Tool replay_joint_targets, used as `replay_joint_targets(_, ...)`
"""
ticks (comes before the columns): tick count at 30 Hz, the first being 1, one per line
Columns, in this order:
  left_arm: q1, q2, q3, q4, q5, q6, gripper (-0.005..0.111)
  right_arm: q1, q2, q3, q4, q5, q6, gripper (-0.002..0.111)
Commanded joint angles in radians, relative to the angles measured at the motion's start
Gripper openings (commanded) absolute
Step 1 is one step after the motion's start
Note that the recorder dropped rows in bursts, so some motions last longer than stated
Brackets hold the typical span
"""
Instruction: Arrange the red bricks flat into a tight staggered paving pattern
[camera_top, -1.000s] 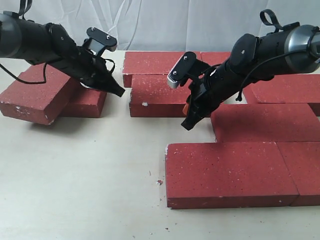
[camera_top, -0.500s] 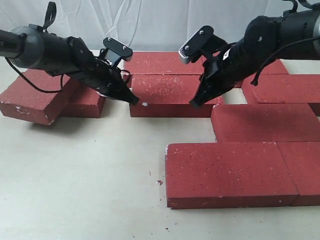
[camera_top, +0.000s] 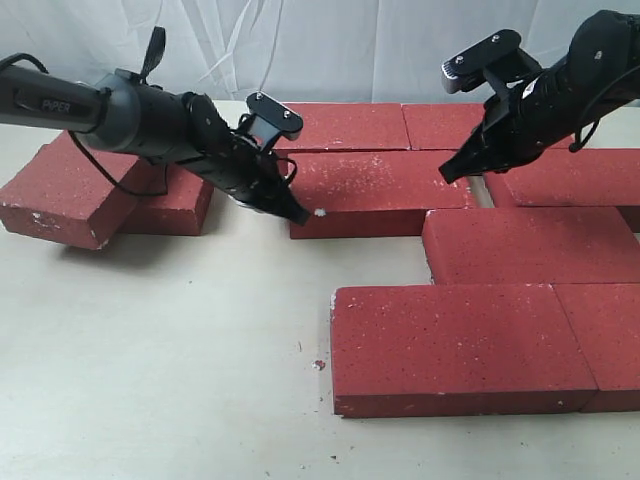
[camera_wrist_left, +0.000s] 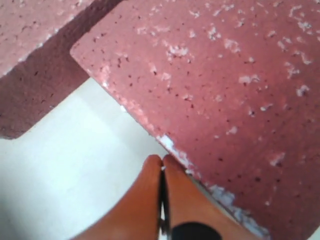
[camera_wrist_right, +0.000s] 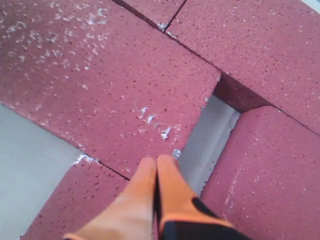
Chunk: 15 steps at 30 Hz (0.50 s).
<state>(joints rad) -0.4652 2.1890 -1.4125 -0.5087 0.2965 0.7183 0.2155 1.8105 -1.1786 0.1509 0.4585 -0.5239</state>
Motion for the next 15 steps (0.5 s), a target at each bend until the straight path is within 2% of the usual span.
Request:
replay_joint_targets(1, -0.015, 0.031, -0.036, -0.010, -0.009, -0.001, 0.000, -0.006, -0.007, -0.003, 0.009, 0.003, 0.003, -0.001)
replay_joint_targets(10, -0.015, 0.085, -0.097, -0.022, 0.002, -0.001, 0.000, -0.006, -0.007, -0.003, 0.009, 0.003, 0.003, -0.001)
replay_joint_targets(15, -0.029, 0.085, -0.123, -0.036, 0.061, -0.001, 0.000, -0.006, -0.007, -0.003, 0.009, 0.003, 0.003, -0.001)
